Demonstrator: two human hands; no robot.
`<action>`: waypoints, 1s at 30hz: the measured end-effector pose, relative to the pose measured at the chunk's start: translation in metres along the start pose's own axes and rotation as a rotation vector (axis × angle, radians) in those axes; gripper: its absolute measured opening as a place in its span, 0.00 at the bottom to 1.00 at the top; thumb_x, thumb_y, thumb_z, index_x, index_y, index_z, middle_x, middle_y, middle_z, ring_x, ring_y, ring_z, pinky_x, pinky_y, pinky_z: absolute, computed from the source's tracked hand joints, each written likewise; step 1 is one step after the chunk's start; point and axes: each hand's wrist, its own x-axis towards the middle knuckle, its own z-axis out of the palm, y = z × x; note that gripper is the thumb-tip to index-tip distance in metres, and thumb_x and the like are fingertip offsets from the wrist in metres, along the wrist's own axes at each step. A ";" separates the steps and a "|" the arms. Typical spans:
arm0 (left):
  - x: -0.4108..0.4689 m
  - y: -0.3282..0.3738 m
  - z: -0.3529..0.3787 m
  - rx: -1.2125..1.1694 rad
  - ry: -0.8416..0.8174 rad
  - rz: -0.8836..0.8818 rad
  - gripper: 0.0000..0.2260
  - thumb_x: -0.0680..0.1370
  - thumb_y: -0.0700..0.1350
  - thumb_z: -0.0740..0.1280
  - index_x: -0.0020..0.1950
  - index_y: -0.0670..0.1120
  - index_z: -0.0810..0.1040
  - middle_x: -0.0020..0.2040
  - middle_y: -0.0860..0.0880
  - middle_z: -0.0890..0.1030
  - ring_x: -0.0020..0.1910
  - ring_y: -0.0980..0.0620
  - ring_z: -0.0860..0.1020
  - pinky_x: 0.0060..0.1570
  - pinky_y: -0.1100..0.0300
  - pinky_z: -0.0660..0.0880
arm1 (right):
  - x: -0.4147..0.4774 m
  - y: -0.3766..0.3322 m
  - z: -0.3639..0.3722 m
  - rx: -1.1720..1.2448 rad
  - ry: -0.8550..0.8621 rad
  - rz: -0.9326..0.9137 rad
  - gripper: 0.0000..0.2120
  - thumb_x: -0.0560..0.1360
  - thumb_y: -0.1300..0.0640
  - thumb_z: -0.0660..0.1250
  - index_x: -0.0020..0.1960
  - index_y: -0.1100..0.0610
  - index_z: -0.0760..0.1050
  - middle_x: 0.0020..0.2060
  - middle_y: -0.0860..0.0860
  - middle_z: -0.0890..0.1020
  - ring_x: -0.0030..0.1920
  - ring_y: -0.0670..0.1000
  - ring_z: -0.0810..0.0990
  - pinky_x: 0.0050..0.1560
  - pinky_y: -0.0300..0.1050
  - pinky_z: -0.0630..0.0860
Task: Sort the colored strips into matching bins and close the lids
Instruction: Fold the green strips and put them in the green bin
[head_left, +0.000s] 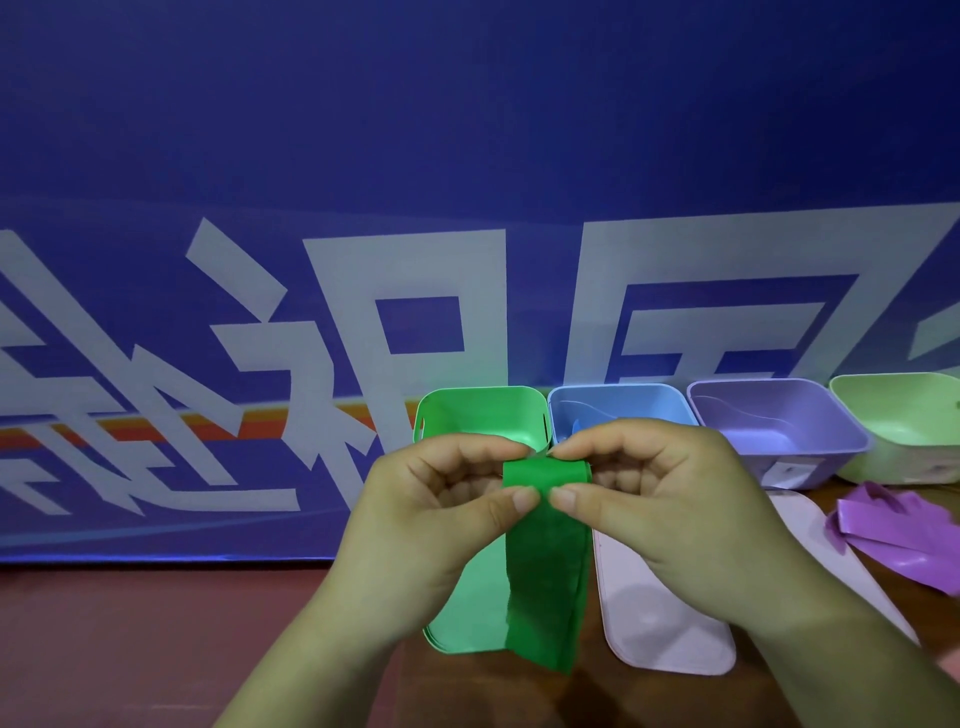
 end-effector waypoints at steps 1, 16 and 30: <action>0.000 0.000 0.000 0.005 -0.007 0.006 0.13 0.64 0.37 0.75 0.48 0.44 0.85 0.43 0.38 0.85 0.45 0.41 0.84 0.45 0.58 0.82 | 0.000 0.000 0.000 0.006 0.006 0.007 0.13 0.67 0.70 0.76 0.47 0.55 0.84 0.41 0.54 0.87 0.42 0.55 0.86 0.46 0.46 0.84; 0.000 -0.002 -0.001 0.074 -0.026 0.083 0.14 0.64 0.38 0.78 0.48 0.47 0.86 0.45 0.36 0.84 0.47 0.35 0.82 0.49 0.48 0.82 | 0.001 -0.007 -0.002 0.097 0.012 0.120 0.10 0.68 0.66 0.75 0.47 0.57 0.84 0.40 0.54 0.87 0.42 0.50 0.87 0.43 0.38 0.80; 0.000 0.000 -0.001 0.040 0.033 0.067 0.12 0.63 0.38 0.75 0.46 0.45 0.87 0.42 0.39 0.85 0.43 0.40 0.84 0.44 0.56 0.83 | 0.002 -0.006 0.000 0.047 -0.005 0.059 0.09 0.68 0.66 0.76 0.48 0.57 0.84 0.41 0.57 0.86 0.42 0.55 0.85 0.44 0.42 0.82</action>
